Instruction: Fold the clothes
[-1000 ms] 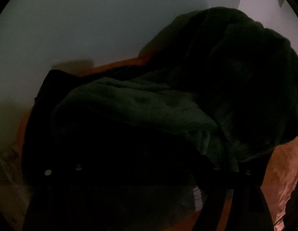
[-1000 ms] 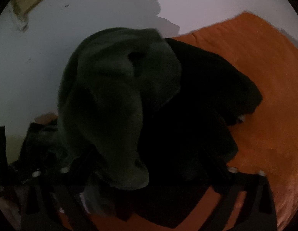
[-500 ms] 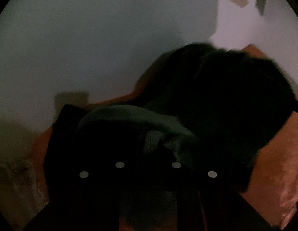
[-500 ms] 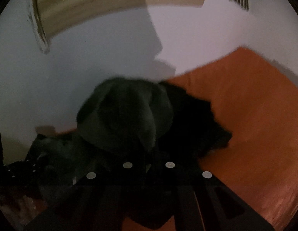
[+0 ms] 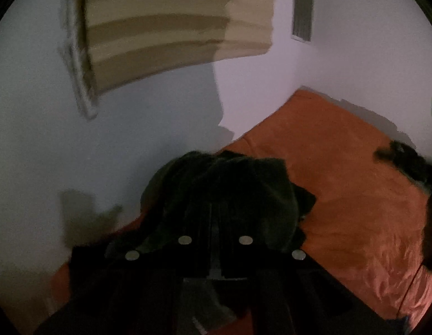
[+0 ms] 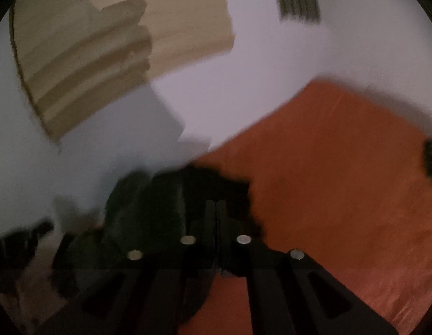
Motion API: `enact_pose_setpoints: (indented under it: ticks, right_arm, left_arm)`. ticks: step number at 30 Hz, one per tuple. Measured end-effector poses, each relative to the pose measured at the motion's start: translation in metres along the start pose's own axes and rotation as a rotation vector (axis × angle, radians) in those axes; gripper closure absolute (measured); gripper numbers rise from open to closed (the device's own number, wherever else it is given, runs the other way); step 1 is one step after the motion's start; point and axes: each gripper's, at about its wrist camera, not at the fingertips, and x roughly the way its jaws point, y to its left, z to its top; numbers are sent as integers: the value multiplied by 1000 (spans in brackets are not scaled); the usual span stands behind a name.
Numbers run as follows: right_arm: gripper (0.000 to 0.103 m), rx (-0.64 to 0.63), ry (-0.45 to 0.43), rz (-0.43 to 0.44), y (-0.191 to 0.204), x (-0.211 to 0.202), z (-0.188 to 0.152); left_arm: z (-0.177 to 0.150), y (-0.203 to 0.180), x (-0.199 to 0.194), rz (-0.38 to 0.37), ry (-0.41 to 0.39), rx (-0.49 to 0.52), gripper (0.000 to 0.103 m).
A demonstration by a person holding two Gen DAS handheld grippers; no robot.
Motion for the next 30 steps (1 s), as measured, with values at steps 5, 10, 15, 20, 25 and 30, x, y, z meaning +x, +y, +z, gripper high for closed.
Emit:
enact_pose_setpoints:
  ticks: [5, 10, 15, 20, 25, 30]
  right_arm:
    - [22, 80, 129, 151, -3, 67, -56]
    - [22, 113, 219, 203, 9, 120, -71]
    - [22, 121, 238, 214, 26, 152, -78]
    - [22, 108, 232, 187, 47, 173, -75]
    - [69, 19, 200, 124, 66, 177, -72]
    - [94, -3, 151, 64, 70, 155, -71]
  left_arm:
    - [-35, 15, 27, 41, 84, -37, 37]
    - [-65, 67, 73, 115, 229, -100, 33]
    - [-82, 110, 114, 122, 333, -186, 33]
    - [-85, 130, 143, 142, 384, -214, 33]
    - [-85, 122, 170, 170, 442, -143, 32]
    - [-90, 115, 127, 192, 317, -192, 87]
